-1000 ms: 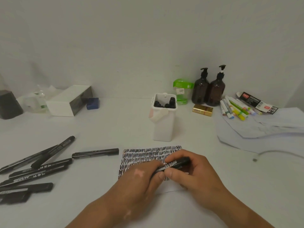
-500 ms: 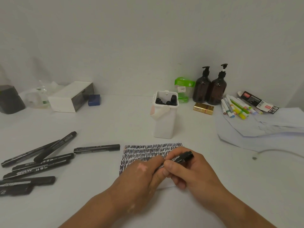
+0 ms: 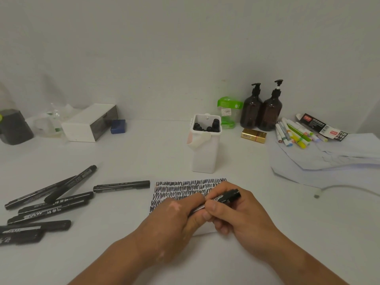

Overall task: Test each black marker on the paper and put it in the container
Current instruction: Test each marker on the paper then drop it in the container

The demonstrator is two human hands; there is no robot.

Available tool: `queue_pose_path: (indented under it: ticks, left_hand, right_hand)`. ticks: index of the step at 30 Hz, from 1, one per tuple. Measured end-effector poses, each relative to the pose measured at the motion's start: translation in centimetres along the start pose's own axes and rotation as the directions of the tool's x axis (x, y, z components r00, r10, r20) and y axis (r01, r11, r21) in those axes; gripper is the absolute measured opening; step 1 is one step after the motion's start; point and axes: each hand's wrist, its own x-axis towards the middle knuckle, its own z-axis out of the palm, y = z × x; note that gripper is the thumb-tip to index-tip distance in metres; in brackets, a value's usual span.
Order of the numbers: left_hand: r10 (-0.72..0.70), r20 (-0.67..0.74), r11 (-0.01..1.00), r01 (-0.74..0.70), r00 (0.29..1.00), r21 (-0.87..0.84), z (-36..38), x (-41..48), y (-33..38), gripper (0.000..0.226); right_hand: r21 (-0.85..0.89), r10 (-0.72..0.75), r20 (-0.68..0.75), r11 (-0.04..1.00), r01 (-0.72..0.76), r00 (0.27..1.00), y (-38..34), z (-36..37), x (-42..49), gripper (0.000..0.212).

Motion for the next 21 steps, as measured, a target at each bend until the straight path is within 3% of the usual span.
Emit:
queue_pose_path:
  ticks: [5, 9, 11, 13, 18, 21]
  left_hand:
    - [0.016, -0.051, 1.000, -0.015, 0.999, 0.023, 0.3, -0.1, -0.2, 0.026]
    - [-0.042, -0.131, 0.992, 0.057, 0.991, 0.115, 0.9, -0.2, -1.3, 0.039]
    - [-0.072, -0.195, 0.985, 0.101, 0.978, 0.143, 0.5, -0.4, -2.3, 0.047]
    - [-0.093, -0.209, 0.974, 0.132, 0.973, 0.182, 0.1, -0.4, -3.1, 0.049]
    - [-0.202, -0.048, 0.940, 0.208, 0.978, 0.269, 0.8, -0.4, -3.3, 0.062]
    - [-0.258, -0.016, 0.920, 0.251, 0.966, 0.300, 0.7, -0.5, -3.1, 0.061]
  right_hand:
    - [-0.010, -0.055, 0.004, 0.998, 0.055, 0.998, 0.0, -0.1, -0.1, 0.014]
    - [-0.071, -0.119, -0.187, 0.992, 0.107, 0.975, 0.0, -0.9, 0.4, 0.016]
    - [0.047, -0.076, -0.320, 0.994, 0.096, 0.944, 0.0, -2.2, 0.8, 0.014]
    - [0.168, -0.001, -0.367, 0.983, 0.067, 0.930, 0.0, -3.3, 1.1, 0.006]
    - [0.147, 0.118, -0.199, 0.985, -0.089, 0.973, 0.9, -3.7, 1.0, 0.032]
    - [-0.007, 0.141, -0.176, 0.989, -0.145, 0.974, 1.3, -3.1, 1.0, 0.032]
